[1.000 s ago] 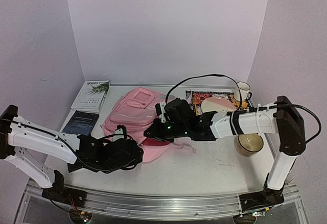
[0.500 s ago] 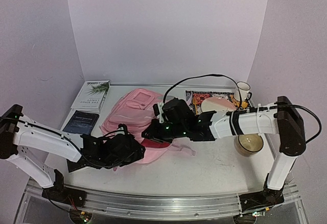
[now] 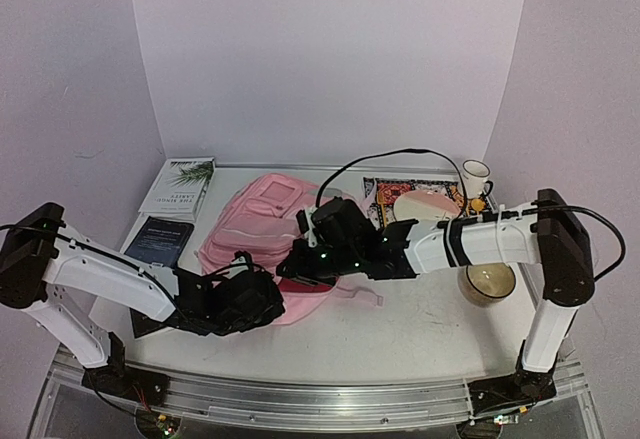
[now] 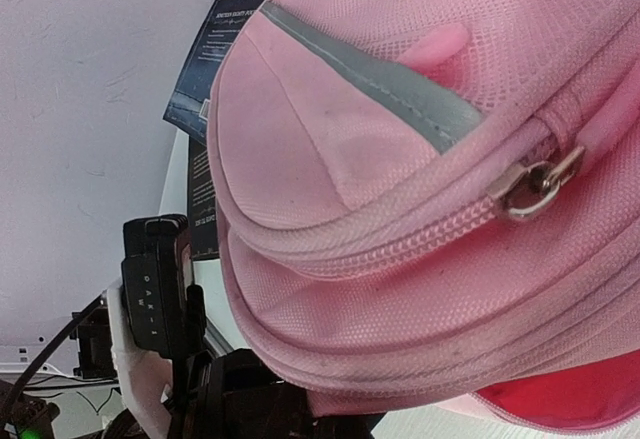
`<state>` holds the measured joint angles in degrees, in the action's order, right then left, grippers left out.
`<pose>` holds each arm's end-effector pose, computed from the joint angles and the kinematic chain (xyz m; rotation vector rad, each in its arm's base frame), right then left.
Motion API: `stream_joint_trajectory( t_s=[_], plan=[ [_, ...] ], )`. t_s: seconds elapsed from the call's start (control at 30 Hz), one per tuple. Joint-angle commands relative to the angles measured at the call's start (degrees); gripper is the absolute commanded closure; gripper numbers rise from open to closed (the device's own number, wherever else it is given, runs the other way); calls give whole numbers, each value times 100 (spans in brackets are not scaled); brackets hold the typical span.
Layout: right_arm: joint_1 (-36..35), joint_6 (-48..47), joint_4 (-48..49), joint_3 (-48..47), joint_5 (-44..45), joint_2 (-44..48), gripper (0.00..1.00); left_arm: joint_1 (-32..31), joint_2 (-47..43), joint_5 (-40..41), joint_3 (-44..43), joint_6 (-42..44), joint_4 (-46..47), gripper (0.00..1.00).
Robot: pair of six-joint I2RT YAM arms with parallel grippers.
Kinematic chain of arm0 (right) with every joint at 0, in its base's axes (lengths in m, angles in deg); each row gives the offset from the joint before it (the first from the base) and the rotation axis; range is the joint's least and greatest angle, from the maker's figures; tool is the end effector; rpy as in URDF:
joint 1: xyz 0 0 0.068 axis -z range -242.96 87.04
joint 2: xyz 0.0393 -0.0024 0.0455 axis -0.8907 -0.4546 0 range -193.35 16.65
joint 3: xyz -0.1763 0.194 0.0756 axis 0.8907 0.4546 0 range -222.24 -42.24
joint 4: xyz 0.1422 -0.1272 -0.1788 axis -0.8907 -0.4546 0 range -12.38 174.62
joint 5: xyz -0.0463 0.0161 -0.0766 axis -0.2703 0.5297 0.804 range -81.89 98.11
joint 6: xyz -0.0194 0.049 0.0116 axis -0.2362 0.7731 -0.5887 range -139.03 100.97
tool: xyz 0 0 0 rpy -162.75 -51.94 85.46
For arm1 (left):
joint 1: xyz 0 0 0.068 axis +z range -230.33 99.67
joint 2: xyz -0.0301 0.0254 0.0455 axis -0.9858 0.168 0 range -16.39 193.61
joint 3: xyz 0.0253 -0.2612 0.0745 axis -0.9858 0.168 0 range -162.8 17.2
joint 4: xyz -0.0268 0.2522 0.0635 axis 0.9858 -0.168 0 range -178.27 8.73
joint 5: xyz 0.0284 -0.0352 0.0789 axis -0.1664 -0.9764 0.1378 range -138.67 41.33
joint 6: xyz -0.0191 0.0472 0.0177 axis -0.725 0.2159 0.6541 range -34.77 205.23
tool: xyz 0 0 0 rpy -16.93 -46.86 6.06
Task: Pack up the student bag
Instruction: Unzip the largest pocket of the student bag.
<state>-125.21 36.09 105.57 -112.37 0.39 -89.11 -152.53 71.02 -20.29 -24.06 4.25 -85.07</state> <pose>0.1967 0.3841 0.2459 -0.2428 2.1161 1.4772 0.1044 -0.2699 0.1615 -0.4071 2.3926 -0.7151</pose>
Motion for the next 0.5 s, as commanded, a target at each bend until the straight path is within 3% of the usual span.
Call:
stream_joint_trajectory(
  t_s=[0.0,0.47],
  plan=[
    [-120,-159,651,-358,77,320,100,42,-180,-25,-6,-36,-269,97],
    [402,-226,568,617,445,778,100,45,-1352,47,647,-225,-1098,100]
  ],
)
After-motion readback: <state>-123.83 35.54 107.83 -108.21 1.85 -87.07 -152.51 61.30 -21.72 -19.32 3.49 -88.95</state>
